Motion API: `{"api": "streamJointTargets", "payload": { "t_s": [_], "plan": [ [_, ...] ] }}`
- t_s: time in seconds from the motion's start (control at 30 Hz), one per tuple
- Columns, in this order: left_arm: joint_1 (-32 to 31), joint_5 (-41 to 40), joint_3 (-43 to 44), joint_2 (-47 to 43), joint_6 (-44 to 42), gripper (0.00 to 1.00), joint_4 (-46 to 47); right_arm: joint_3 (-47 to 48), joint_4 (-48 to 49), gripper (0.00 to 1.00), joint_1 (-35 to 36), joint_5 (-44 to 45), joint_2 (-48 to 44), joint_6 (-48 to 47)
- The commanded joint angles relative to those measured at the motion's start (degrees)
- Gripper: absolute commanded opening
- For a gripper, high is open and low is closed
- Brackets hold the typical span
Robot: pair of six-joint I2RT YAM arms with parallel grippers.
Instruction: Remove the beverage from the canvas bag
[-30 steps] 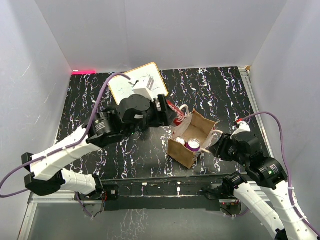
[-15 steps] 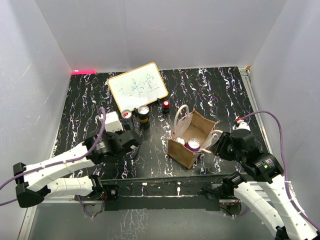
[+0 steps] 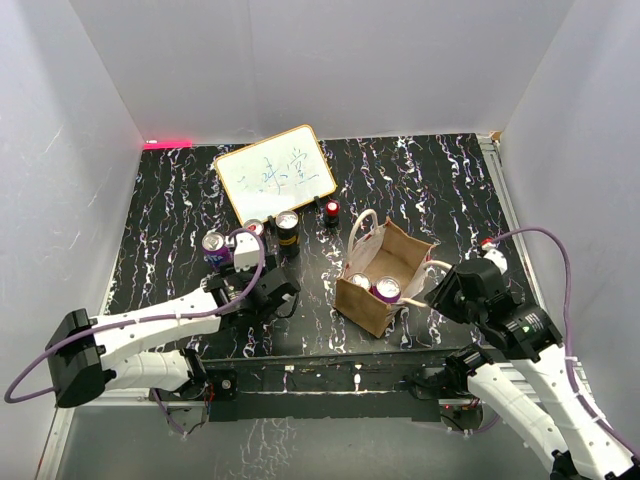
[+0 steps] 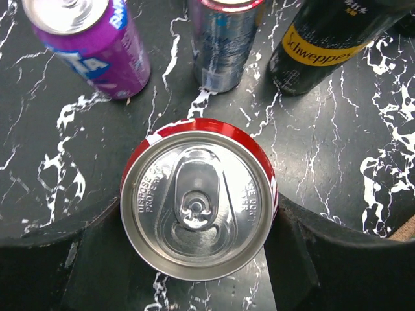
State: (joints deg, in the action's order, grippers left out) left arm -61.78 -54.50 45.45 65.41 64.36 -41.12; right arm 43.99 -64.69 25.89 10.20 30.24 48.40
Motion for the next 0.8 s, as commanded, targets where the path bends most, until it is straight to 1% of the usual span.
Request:
{"api": "streamJointTargets", "payload": {
  "t_s": [0.0,0.13,0.23,0.3,0.4,0.5,0.63,0.77],
  "plan": [
    [2.4,-3.3,-3.1,-0.4,-19.8,0.0,20.2,-0.3,-1.2,0.31,0.4,5.3,-2.8,6.2],
    [5.3,1.0,-4.8,0.6,-26.5,0.0,26.7,0.0,-2.2,0.31,0.4,7.4,-4.7,9.5],
    [6.5,4.4,-5.8,1.8,-30.9,0.0,31.9,-0.5,-1.6,0.29,0.4,6.8,-4.1,8.5],
    [6.9,6.3,-5.9,2.9,-32.1,0.0,33.3,-0.6,-1.4,0.29,0.4,6.1,-2.8,7.5],
    [7.3,7.4,-5.7,4.1,-30.9,0.0,32.5,-0.5,-1.5,0.29,0.3,5.7,-0.5,6.7],
    [7.3,6.8,-6.9,3.9,-30.0,0.0,32.9,-0.9,-1.0,0.27,0.4,5.0,0.9,5.7],
    [7.6,4.8,-7.8,3.1,-28.8,0.0,31.1,-1.1,-0.6,0.27,0.4,4.8,0.6,5.4],
    [8.2,4.8,-8.8,3.1,-25.1,0.0,28.6,-1.3,-0.2,0.27,0.3,4.5,-0.1,4.8]
  ]
}}
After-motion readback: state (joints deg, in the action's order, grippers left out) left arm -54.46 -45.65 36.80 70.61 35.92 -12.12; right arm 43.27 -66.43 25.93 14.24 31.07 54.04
